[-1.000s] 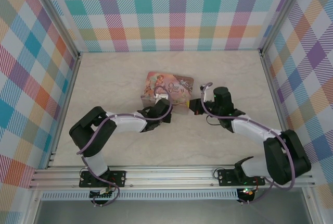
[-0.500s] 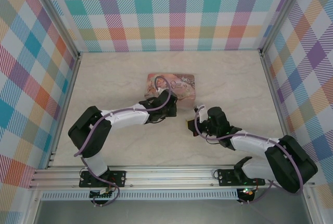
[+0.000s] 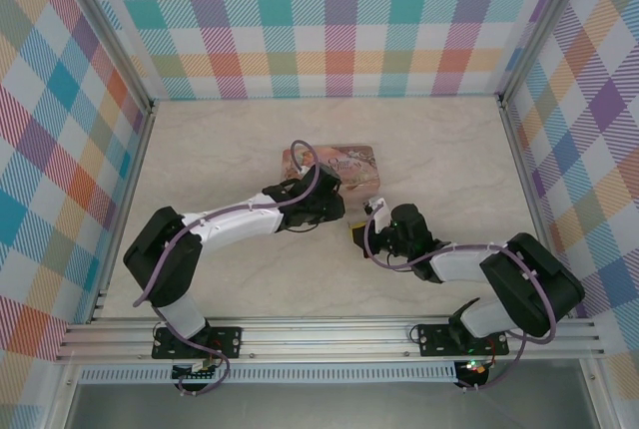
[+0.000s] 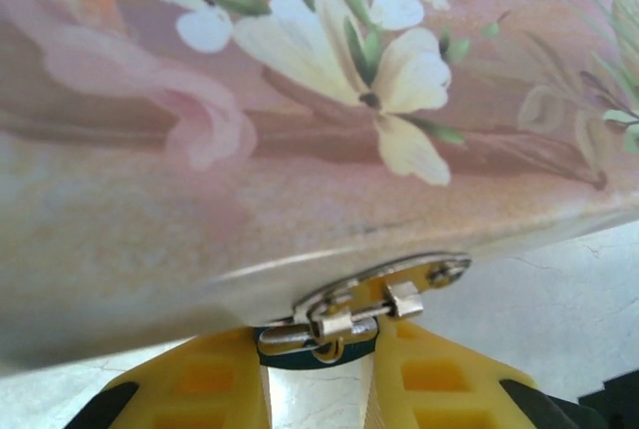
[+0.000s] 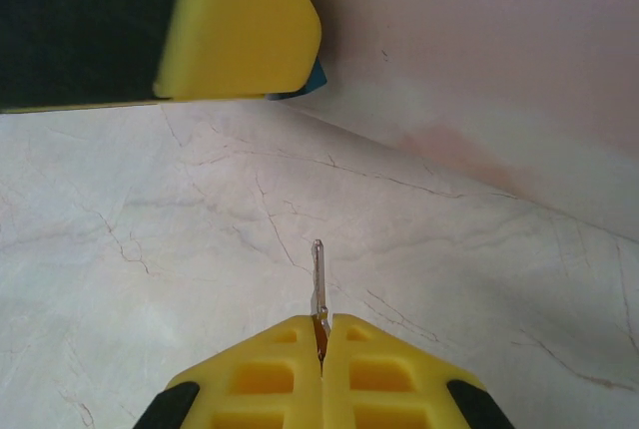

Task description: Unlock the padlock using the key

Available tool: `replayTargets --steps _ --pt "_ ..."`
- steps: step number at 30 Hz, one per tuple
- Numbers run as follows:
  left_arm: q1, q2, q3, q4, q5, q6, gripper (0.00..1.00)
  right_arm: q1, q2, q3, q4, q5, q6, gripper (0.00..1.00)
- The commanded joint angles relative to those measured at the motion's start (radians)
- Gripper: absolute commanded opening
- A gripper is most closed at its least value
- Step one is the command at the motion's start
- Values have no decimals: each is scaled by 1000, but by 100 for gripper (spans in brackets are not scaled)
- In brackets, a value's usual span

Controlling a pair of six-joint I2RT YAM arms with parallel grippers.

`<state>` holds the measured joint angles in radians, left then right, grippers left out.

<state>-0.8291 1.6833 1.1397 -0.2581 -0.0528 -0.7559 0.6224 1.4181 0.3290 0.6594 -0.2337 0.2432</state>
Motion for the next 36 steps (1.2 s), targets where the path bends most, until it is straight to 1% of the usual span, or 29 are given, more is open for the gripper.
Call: replayTargets --steps 1,4,6,12,16,20,29,36 --pt "-11 -49 40 -11 29 -33 13 4 14 21 75 -38 -40 5" --pt "-11 -52 45 -12 42 -44 12 5 24 27 82 -56 -55 5" --pt "-10 -53 50 -45 49 -48 12 5 25 27 90 -61 -60 5" --pt "-9 -66 51 -50 60 -60 11 3 43 40 120 -81 -48 6" --pt "-10 -75 46 -50 59 -66 11 3 66 60 118 -78 -53 6" --pt "-9 -80 40 -49 55 -70 11 3 92 90 97 -102 -58 5" --pt "-9 -87 37 -43 61 -80 11 3 114 80 179 -116 -26 5" --pt "-8 -96 32 -46 59 -80 11 3 119 79 205 -125 -17 5"
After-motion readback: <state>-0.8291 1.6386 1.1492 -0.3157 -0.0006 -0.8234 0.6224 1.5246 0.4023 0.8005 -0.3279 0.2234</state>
